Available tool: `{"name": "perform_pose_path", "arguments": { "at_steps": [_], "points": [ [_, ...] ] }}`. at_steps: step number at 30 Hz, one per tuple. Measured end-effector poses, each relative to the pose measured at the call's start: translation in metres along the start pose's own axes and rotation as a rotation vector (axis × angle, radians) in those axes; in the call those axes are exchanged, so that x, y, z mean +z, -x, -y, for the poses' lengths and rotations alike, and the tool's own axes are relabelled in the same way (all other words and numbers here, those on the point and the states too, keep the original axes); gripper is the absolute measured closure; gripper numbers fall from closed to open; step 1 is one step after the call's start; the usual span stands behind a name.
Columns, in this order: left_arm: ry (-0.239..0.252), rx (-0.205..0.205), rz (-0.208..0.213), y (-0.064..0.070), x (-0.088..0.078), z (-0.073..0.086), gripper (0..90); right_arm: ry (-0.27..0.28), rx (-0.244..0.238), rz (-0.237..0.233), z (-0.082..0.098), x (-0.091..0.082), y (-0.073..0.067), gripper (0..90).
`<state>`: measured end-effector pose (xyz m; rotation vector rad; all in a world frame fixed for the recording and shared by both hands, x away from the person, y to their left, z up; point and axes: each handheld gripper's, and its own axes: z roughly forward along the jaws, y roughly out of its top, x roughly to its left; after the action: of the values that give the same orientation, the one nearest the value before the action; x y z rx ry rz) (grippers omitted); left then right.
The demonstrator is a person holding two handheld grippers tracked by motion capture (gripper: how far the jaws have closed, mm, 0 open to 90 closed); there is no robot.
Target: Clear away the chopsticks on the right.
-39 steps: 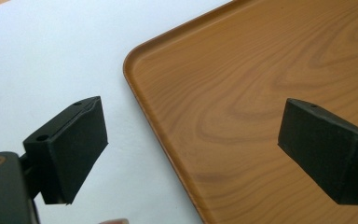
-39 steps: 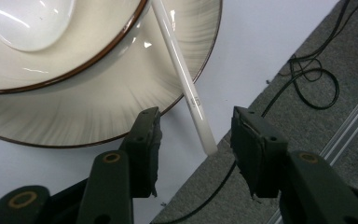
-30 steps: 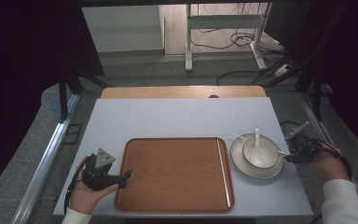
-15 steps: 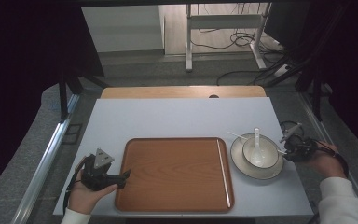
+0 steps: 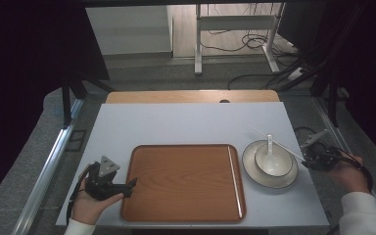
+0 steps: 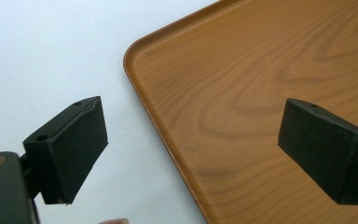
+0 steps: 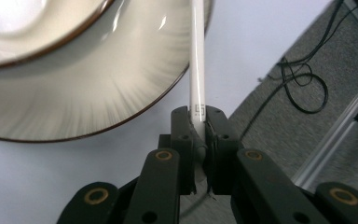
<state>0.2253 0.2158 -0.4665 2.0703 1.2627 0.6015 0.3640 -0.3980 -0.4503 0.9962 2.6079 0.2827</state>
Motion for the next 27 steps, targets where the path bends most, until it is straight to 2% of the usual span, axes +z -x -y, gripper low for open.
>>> {"name": "perform_pose_path", "arguments": {
  "at_steps": [2,5,10,14,24,27],
  "points": [
    [0.003,-0.002,0.0,0.0,-0.001,0.0,7.6,0.04,0.041,-0.007,0.004,-0.006,0.002,83.8],
    [0.005,-0.001,-0.002,0.0,-0.001,-0.001,7.7,0.086,0.095,0.006,0.008,-0.017,0.005,83.9],
    [0.0,0.004,-0.004,-0.001,-0.002,-0.001,7.7,0.183,0.163,0.01,0.013,-0.036,0.006,83.9],
    [0.005,-0.003,-0.007,-0.001,-0.002,0.0,7.6,0.271,0.215,-0.03,0.009,-0.05,0.001,83.9],
    [0.009,-0.007,-0.006,-0.001,-0.003,-0.001,7.7,0.342,0.178,-0.064,-0.017,-0.066,-0.037,83.9],
    [0.011,-0.006,-0.005,-0.001,-0.003,-0.001,7.7,0.348,0.172,-0.07,-0.024,-0.071,-0.049,83.9]
  ]
}}
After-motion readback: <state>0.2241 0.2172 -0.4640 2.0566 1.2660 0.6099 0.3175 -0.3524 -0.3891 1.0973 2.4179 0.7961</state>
